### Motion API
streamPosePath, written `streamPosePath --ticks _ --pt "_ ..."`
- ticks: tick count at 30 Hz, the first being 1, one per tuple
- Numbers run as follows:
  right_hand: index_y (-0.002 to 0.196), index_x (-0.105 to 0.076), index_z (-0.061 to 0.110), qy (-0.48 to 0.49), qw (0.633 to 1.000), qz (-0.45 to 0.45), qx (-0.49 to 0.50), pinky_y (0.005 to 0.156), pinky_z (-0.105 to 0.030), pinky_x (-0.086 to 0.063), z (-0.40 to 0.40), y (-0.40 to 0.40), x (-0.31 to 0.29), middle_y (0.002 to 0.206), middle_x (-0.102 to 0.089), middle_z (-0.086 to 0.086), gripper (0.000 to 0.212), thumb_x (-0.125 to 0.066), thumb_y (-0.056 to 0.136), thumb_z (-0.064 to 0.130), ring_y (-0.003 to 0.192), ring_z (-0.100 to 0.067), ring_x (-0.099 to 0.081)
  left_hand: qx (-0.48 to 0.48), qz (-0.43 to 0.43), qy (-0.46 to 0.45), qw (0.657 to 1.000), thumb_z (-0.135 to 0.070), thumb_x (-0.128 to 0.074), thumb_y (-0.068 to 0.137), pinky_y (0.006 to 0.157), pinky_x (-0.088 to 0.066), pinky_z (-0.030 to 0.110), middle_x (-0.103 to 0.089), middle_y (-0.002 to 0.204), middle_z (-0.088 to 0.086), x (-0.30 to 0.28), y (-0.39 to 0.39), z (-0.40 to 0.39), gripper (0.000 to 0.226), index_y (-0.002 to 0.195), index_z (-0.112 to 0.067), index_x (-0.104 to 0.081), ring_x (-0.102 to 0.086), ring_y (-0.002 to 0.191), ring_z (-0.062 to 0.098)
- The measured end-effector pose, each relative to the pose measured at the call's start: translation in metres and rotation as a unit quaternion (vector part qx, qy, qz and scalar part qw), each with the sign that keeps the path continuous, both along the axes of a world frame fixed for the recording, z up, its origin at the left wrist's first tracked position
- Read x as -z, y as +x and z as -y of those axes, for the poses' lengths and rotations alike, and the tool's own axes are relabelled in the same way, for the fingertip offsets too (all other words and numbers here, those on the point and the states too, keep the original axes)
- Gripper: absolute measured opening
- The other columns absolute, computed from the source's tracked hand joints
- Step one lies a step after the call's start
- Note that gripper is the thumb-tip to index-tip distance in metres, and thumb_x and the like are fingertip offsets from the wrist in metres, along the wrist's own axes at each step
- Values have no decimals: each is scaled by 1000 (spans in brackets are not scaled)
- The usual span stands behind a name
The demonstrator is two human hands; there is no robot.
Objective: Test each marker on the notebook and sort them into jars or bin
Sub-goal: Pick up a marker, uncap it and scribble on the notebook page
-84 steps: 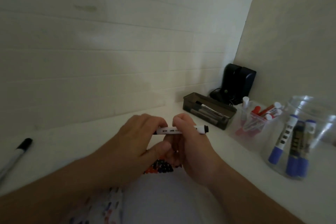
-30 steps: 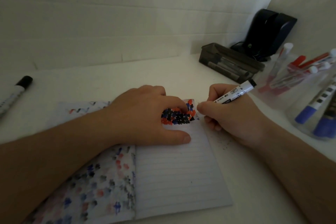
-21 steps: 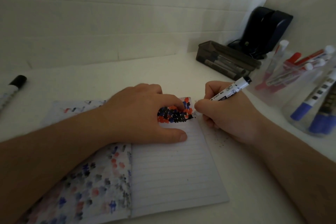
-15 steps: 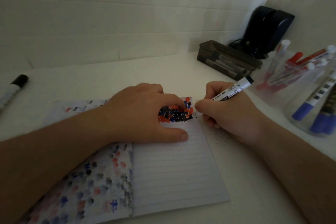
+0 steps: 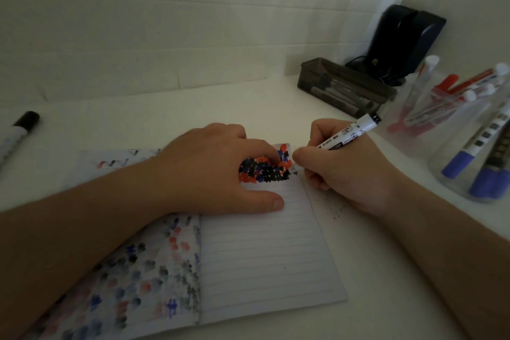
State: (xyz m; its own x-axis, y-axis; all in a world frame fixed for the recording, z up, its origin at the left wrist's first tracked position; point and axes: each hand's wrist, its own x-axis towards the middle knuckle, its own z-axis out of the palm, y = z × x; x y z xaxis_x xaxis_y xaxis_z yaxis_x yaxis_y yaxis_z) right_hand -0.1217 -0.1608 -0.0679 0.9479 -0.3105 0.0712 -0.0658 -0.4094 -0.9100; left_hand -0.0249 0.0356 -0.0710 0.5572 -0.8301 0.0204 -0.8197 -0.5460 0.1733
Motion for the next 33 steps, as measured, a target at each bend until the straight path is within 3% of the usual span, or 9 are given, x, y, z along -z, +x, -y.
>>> streamPosePath --ticks 4,10,19,21,23,25,28,30,33 --pt "69 -46 -3 1 1000 -11 -6 44 -28 -40 1 -1 0 55 -59 -12 28 -69 85 -2 44 -18 -52 2 -1 4 1000 -100 -35 64 72 -36 29 -44 96 -21 0 0 0 77 134 -67 -33 -45 92 3" --pt "61 -48 11 20 1000 -3 12 43 -27 -42 3 2 2 54 -59 -10 34 -68 85 -1 45 -17 -52 -1 -1 6 1000 -100 -34 64 72 -36 28 -43 96 -22 -1 -1 0 79 136 -67 -34 -45 92 3" --pt "65 -48 8 13 1000 -8 -8 42 -26 -40 4 1 2 56 -53 -14 29 -70 83 0 46 -21 -51 5 7 2 1000 -100 -31 66 75 -39 29 -43 97 -22 1 -1 -2 77 136 -66 -32 -45 93 4" --pt "62 -48 11 33 999 1 -7 41 -25 -40 5 2 2 55 -54 -12 34 -69 85 0 46 -20 -51 9 0 -31 999 -84 -38 81 80 -41 30 -44 98 -22 2 -1 -2 61 138 -62 -32 -44 96 6" --pt "62 -50 14 100 995 26 -7 39 -24 -36 8 2 0 55 -53 -11 35 -69 88 -1 44 -19 -45 10 -45 -94 995 -41 -50 98 86 -42 30 -48 102 -21 4 1 -2 46 140 -53 -35 -46 100 7" --pt "69 -53 14 185 981 52 -23 39 -22 -28 12 2 -1 56 -48 -10 31 -71 90 1 44 -18 -37 0 -80 -148 986 -6 -49 99 88 -46 25 -55 111 -17 5 3 -3 59 140 -45 -36 -53 104 5" --pt "77 -58 16 256 962 69 -66 41 -21 -25 16 1 -3 59 -49 -3 22 -79 81 17 48 -15 -35 -16 -108 -238 965 -5 -58 99 90 -54 26 -56 122 -16 6 8 -4 55 133 -41 -35 -65 103 6" --pt "80 -62 18 278 954 70 -84 42 -20 -26 17 1 -4 62 -53 -2 20 -81 85 21 51 -14 -38 -19 -130 -270 954 -11 -66 97 88 -57 28 -56 118 -18 6 10 -5 51 124 -40 -35 -67 99 5" --pt "85 -69 16 292 950 53 -94 43 -22 -26 18 1 -4 68 -56 -6 13 -65 89 28 54 -17 -41 -10 -134 -269 954 -12 -70 95 86 -58 25 -59 109 -19 7 11 -5 53 120 -39 -33 -68 95 3"
